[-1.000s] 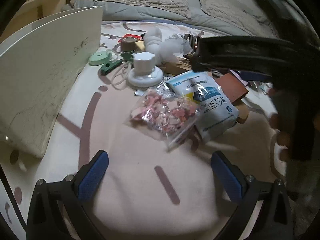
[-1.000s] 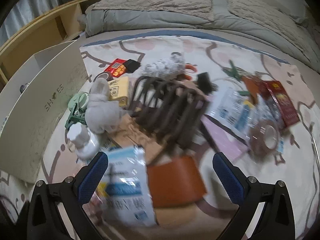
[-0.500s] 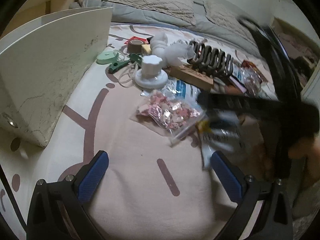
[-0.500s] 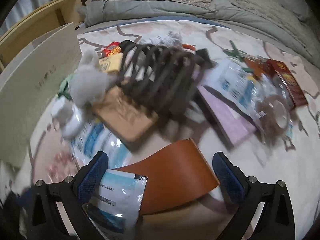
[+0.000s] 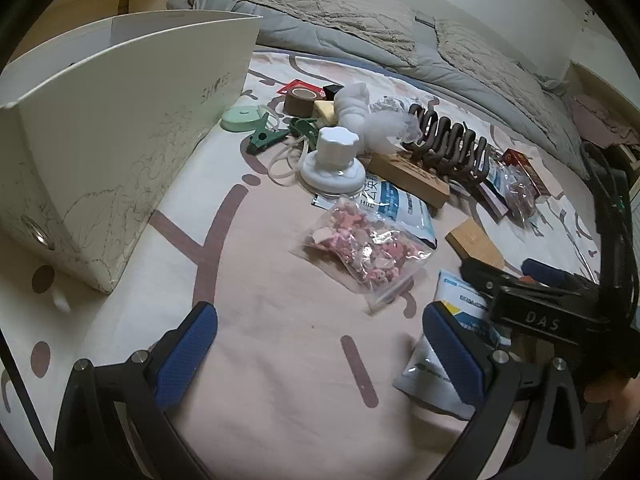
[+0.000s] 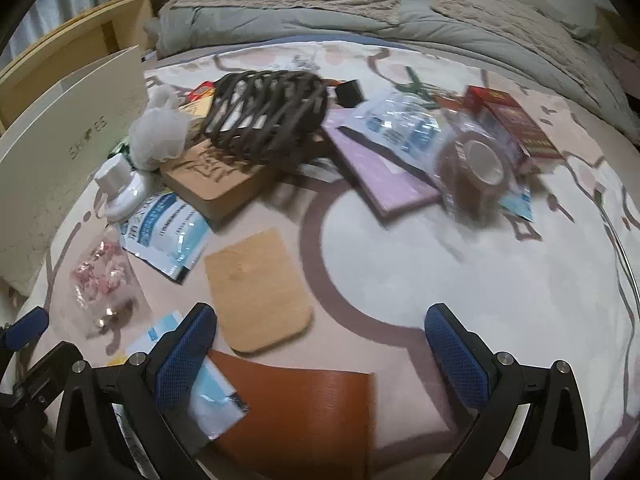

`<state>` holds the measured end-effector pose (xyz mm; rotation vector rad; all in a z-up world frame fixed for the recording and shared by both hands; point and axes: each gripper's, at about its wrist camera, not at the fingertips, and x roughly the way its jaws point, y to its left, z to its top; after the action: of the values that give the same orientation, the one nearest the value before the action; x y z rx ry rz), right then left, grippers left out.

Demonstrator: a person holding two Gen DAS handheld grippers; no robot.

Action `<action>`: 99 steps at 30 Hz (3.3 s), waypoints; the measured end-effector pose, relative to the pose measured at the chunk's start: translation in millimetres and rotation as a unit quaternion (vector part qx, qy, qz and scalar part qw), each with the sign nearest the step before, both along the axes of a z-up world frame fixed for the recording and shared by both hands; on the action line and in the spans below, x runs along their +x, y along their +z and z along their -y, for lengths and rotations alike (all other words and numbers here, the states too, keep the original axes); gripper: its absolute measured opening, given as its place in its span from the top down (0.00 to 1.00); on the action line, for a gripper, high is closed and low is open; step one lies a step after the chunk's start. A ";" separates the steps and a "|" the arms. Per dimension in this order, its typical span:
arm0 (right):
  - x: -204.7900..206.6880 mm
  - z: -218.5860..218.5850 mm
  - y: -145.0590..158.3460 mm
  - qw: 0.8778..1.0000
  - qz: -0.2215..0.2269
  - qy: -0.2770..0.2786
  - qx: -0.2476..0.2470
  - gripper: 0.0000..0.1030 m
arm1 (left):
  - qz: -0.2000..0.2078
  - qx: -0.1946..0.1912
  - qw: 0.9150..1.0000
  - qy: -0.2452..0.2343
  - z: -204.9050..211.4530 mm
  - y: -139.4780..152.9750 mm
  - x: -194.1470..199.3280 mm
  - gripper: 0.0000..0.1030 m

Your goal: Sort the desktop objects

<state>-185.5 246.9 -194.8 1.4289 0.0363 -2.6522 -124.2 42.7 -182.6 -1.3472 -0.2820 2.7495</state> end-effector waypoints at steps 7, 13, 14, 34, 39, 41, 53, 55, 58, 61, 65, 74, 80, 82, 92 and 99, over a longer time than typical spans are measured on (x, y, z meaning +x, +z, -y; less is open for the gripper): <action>7.7 -24.9 0.7 0.998 -0.006 -0.063 -0.007 0.00 | 0.004 -0.017 1.000 -0.015 -6.7 -4.1 1.2 0.00; 19.8 -47.1 0.7 0.996 -0.001 -0.093 -0.002 0.00 | 0.003 -0.020 1.000 -0.015 -8.1 -4.4 2.1 0.00; 22.1 -52.6 0.8 0.995 0.001 -0.099 -0.003 0.00 | 0.003 -0.020 1.000 -0.015 -8.6 -4.3 2.3 0.00; 63.3 -80.3 22.5 0.991 0.010 -0.132 -0.023 0.00 | 0.006 -0.063 0.998 0.008 -3.2 1.1 -4.2 0.00; 70.7 -44.0 23.0 0.996 0.011 -0.083 -0.006 0.00 | 0.020 -0.102 0.995 -0.005 -7.4 -7.6 -8.1 0.00; 72.3 -35.0 21.4 0.997 0.014 -0.073 -0.004 0.00 | 0.022 -0.098 0.995 -0.024 -11.3 -7.9 -6.2 0.00; 77.7 -15.6 9.8 0.999 0.024 -0.048 0.002 0.00 | 0.024 -0.073 0.994 -0.071 -26.0 -7.2 9.0 0.00; 79.8 -13.6 11.0 0.999 0.023 -0.045 0.004 0.00 | 0.027 -0.075 0.994 -0.075 -26.3 -6.5 10.1 0.00; 81.9 -12.2 11.1 0.999 0.024 -0.044 0.002 0.00 | 0.032 -0.075 0.993 -0.081 -25.7 -5.3 12.4 0.00; 85.5 -9.4 11.1 0.999 0.025 -0.038 0.002 0.00 | 0.036 -0.070 0.994 -0.082 -21.8 -4.2 16.8 0.00; 93.5 -3.3 11.5 0.999 0.025 -0.032 0.002 0.00 | 0.040 -0.076 0.993 -0.078 -17.7 -4.0 23.9 0.00; 107.8 7.6 14.0 0.999 0.032 -0.019 -0.005 0.00 | 0.068 -0.037 0.996 -0.052 -1.7 1.6 39.7 0.00; 115.7 12.7 14.0 1.000 0.031 -0.007 -0.001 0.00 | 0.069 -0.002 0.997 -0.022 8.9 9.9 47.9 0.00; 118.5 10.9 14.3 0.999 0.031 -0.005 -0.002 0.00 | 0.068 0.026 0.997 -0.026 9.8 12.3 47.8 0.00; 130.8 -17.2 13.3 0.999 0.034 -0.025 0.009 0.00 | 0.055 0.051 0.992 -0.101 -35.9 18.3 46.5 0.00; 135.8 -25.8 9.2 0.999 0.027 -0.022 -0.008 0.00 | 0.074 -0.010 0.990 -0.122 -63.2 4.0 40.1 0.00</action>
<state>-49.7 272.7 -185.6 1.5132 -0.0203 -2.6399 -84.1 105.9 -178.6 -1.4843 -0.0900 2.4646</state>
